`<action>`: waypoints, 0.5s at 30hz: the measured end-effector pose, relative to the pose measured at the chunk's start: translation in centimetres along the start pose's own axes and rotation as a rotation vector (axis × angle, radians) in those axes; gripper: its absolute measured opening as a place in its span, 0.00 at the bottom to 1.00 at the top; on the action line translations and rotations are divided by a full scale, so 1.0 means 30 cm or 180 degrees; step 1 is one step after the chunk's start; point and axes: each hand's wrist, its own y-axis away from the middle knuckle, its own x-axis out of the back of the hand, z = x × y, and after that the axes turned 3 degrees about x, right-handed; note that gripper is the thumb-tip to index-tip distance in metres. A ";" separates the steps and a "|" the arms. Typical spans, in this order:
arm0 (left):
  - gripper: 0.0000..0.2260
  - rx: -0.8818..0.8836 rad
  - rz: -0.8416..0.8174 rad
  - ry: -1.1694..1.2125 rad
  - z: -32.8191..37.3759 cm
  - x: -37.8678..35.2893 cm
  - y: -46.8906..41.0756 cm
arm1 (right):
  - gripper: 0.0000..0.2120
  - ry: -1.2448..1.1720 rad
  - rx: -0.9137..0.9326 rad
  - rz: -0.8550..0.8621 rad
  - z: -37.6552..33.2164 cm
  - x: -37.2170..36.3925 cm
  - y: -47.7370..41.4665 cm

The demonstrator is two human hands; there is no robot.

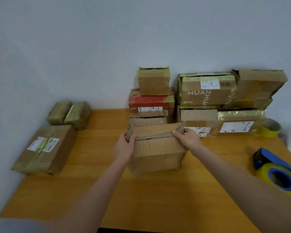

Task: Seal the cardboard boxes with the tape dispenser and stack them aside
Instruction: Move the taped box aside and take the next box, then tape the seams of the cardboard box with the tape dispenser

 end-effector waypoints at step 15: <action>0.26 -0.0872 -0.0593 -0.0581 0.289 -0.483 0.334 | 0.25 0.1352 0.0010 0.0887 0.376 0.511 0.082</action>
